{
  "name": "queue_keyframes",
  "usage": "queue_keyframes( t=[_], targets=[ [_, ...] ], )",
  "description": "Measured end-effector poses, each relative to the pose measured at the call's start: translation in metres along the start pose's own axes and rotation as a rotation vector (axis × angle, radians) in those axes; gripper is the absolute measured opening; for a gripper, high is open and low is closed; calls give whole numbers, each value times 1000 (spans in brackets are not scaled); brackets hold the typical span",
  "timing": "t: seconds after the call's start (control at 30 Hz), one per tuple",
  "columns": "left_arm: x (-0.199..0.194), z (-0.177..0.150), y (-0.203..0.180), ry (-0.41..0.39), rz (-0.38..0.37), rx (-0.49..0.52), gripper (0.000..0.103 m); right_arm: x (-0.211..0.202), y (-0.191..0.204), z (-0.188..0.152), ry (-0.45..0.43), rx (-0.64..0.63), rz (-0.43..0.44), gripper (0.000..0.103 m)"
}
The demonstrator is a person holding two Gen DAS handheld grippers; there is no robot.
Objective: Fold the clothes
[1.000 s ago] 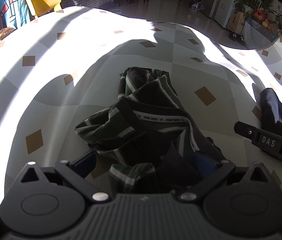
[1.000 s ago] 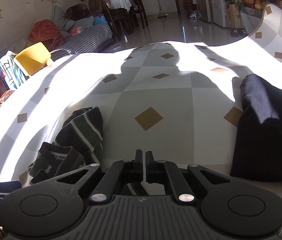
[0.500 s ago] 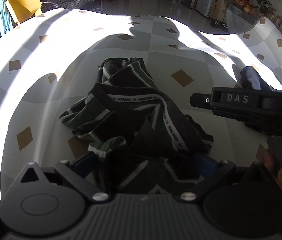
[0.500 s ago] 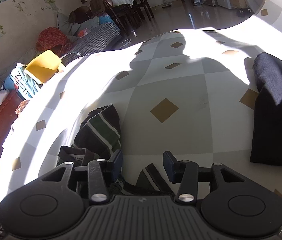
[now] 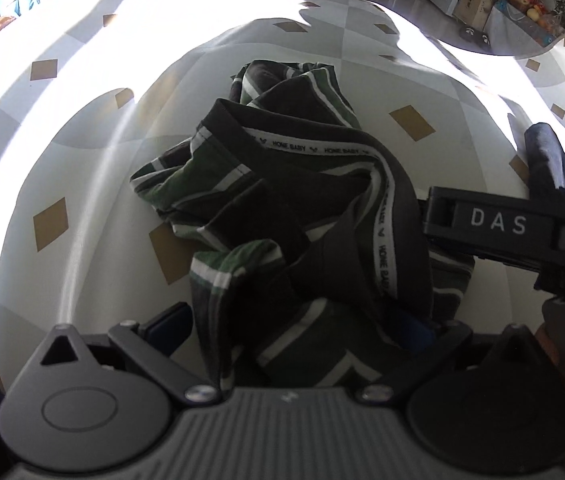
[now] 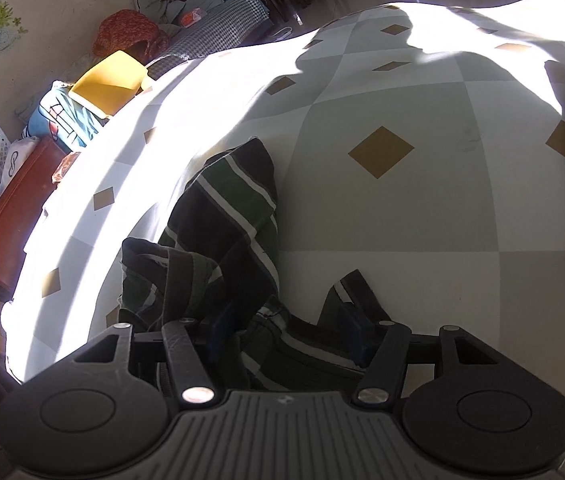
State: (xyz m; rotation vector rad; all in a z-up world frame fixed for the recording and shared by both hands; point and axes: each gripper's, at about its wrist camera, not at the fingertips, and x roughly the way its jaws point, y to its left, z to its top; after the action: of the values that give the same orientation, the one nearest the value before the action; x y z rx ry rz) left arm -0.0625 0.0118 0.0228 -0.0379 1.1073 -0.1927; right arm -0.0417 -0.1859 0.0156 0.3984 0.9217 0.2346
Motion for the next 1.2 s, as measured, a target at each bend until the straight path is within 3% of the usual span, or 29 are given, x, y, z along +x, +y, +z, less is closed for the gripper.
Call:
queue_keyframes(
  t=[0.1, 0.2, 0.37, 0.47, 0.9, 1.2],
  targets=[
    [3, 0, 0, 5, 6, -1, 103, 1, 3, -1, -4, -21, -14, 53],
    [5, 0, -1, 7, 15, 4, 103, 2, 6, -2, -6, -49, -35, 41],
    [5, 0, -2, -5, 37, 19, 103, 3, 9, -2, -10, -93, -108, 10],
    [4, 1, -2, -15, 56, 16, 103, 3, 8, -2, -18, -99, -148, 0],
    [10, 16, 11, -40, 133, -46, 103, 0, 3, -1, -9, -83, -176, 0],
    [11, 18, 29, -18, 109, -149, 103, -2, 5, -4, 9, -94, -185, 0]
  ],
)
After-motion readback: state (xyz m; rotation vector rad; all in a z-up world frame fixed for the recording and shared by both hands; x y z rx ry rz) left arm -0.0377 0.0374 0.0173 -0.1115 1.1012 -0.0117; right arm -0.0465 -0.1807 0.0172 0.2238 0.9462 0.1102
